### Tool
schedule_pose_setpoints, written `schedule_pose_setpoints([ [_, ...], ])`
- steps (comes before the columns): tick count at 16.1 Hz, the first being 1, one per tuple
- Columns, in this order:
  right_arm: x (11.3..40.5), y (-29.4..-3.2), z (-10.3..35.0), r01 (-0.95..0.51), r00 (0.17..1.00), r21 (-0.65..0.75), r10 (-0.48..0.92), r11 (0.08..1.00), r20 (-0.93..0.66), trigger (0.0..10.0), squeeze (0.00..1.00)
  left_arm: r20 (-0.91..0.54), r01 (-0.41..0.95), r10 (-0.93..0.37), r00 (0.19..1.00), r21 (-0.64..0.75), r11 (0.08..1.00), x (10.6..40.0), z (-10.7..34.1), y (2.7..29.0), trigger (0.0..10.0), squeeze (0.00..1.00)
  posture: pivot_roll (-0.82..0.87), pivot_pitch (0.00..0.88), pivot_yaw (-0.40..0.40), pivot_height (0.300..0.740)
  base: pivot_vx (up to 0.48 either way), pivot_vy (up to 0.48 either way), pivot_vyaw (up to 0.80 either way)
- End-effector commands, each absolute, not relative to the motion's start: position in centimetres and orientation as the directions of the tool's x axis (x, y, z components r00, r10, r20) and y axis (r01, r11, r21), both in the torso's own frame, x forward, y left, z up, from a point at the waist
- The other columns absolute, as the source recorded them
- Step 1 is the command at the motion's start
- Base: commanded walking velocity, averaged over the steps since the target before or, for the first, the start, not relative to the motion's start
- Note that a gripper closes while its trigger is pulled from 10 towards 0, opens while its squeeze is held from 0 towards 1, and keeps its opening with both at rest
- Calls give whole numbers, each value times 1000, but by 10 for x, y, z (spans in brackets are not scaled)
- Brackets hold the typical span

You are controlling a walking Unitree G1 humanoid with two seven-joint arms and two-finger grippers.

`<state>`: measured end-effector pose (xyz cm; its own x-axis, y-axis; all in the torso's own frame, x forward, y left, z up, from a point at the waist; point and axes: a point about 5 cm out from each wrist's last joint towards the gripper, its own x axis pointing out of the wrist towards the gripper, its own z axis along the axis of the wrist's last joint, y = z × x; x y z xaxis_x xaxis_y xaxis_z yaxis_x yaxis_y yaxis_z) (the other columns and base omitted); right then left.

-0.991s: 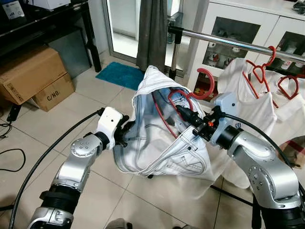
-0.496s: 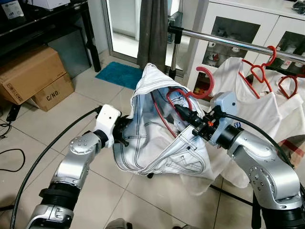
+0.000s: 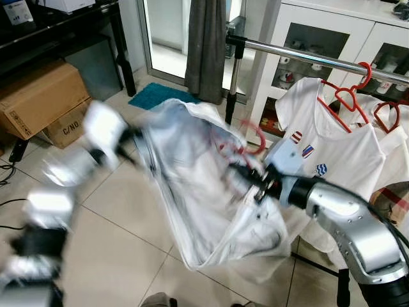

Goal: Hang hanger

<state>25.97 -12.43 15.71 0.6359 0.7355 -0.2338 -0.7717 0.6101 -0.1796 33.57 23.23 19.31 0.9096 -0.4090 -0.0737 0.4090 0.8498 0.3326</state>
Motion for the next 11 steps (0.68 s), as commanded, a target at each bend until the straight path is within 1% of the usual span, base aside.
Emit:
schedule_pose_setpoints([
  [1, 252, -123, 159, -819, 572, -213, 782, 532, -246, 0, 0, -12, 334, -360, 933, 398, 854, 343, 223, 249, 0, 0, -20, 0, -25, 740, 0, 0, 0],
  [2, 241, -120, 160, -875, 480, -193, 842, 443, -245, 0, 0, -13, 273, -299, 954, 442, 854, 349, 238, 267, 0, 0, -18, 0, -22, 740, 0, 0, 0],
  [3, 234, -119, 161, -904, 424, -163, 872, 394, -246, 0, 0, -25, 236, -254, 967, 468, 851, 352, 242, 279, 0, 0, -19, 0, -19, 740, 0, 0, 0],
  [4, 230, -120, 163, -921, 389, -117, 895, 372, -219, 0, 0, -45, 206, -210, 977, 476, 855, 355, 242, 288, 0, 0, -20, 0, -15, 740, 0, 0, 0],
  [6, 227, -123, 167, -930, 367, -66, 914, 361, -170, 0, 0, -71, 179, -164, 984, 442, 879, 357, 236, 299, 0, 0, -20, 0, -15, 740, 0, 0, 0],
  [7, 226, -129, 173, -935, 352, 1, 932, 354, -86, 0, 0, -130, 164, -122, 984, 396, 904, 358, 219, 310, 0, 0, -20, 0, -15, 740, 0, 0, 0],
  [8, 225, -131, 175, -937, 348, 14, 935, 350, -67, 0, 0, -140, 161, -115, 983, 380, 911, 358, 214, 311, 0, 0, -21, 0, -14, 740, 0, 0, 0],
  [9, 223, -132, 182, -945, 322, 51, 947, 322, -9, 0, 0, -165, 141, -89, 982, 337, 931, 359, 201, 312, 0, 0, -22, 0, -15, 740, 0, 0, 0],
  [10, 223, -133, 190, -946, 321, 66, 946, 317, 56, 0, 0, -203, 151, -92, 975, 296, 943, 359, 184, 307, 0, 0, -24, 0, -13, 740, 0, 0, 0],
  [11, 227, -132, 196, -936, 350, 72, 931, 344, 106, 0, 0, -239, 213, -153, 959, 253, 944, 359, 169, 295, 0, 0, -24, 0, -13, 740, 0, 0, 0],
])
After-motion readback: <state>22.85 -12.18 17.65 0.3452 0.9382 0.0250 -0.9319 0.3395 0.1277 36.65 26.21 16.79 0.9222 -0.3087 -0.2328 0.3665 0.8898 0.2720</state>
